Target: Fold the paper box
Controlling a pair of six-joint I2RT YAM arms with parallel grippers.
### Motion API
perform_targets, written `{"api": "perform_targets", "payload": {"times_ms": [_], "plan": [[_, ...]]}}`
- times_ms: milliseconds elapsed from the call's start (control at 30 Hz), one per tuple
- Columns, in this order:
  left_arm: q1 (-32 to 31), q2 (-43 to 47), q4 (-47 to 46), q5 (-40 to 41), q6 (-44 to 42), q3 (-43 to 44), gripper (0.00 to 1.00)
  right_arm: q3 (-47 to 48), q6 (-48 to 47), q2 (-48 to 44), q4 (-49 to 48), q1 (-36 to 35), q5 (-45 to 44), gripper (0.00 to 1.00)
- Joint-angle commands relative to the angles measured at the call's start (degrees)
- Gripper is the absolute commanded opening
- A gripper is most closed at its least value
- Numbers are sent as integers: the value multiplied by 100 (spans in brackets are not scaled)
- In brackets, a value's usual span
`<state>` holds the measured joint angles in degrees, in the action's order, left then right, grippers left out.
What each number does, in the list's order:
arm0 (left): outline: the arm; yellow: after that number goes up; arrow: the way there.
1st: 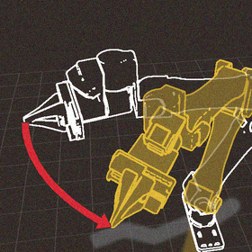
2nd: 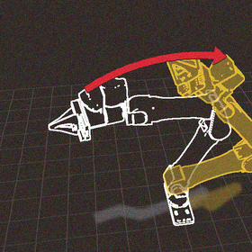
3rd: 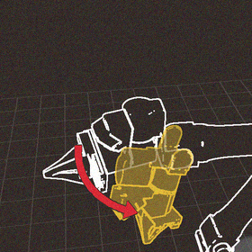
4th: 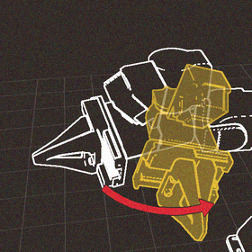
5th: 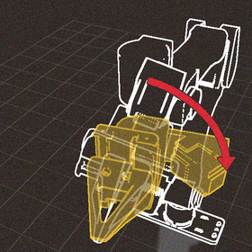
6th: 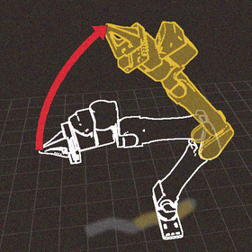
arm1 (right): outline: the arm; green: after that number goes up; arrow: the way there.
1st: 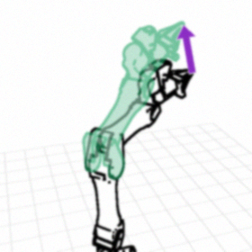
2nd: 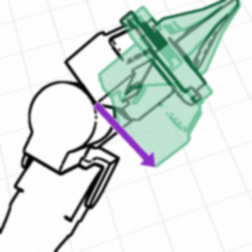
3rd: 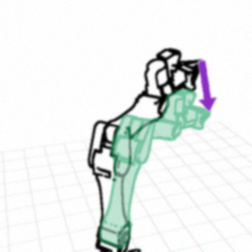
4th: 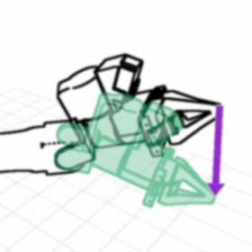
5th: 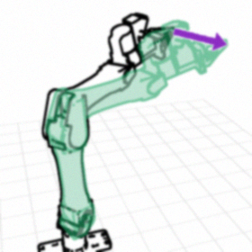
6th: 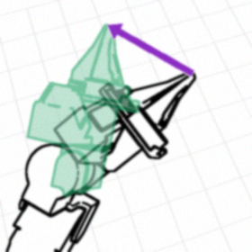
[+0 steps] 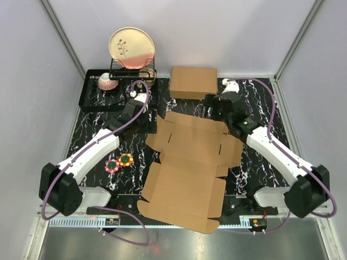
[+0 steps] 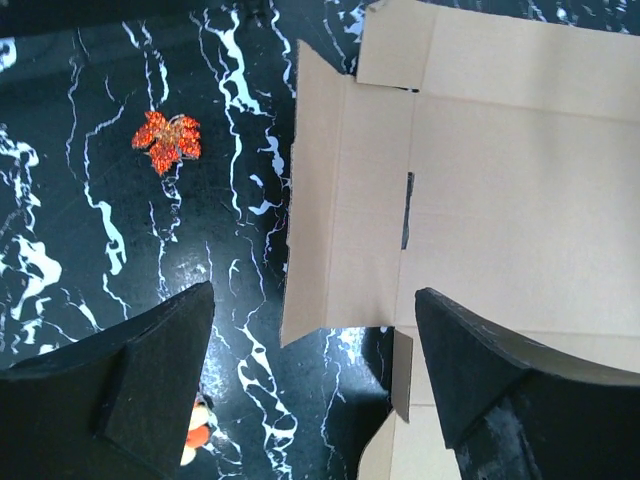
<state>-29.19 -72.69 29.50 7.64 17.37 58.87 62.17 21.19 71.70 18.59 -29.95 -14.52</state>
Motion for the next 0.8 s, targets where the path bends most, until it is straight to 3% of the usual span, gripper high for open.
{"api": "perform_targets", "payload": {"times_ms": [0, 100, 333, 567, 767], "plan": [[-8, -412, -733, 458, 872, -253, 84, 330, -509, 589, -971, -2, 61, 100], [-8, -772, -875, 177, 892, -245, 83, 857, -1010, 1143, -699, -1, 746, 99], [1, -1564, -744, 317, 698, 264, 82, 1314, -1434, 2145, -672, 25, 1030, 100], [185, -2117, -822, 160, 584, 537, 78, 1122, -1319, 2234, -945, 34, 1320, 99], [326, -2215, -1129, -368, 329, 635, 53, 1218, -1381, 2366, -857, 42, 1435, 100]]}}
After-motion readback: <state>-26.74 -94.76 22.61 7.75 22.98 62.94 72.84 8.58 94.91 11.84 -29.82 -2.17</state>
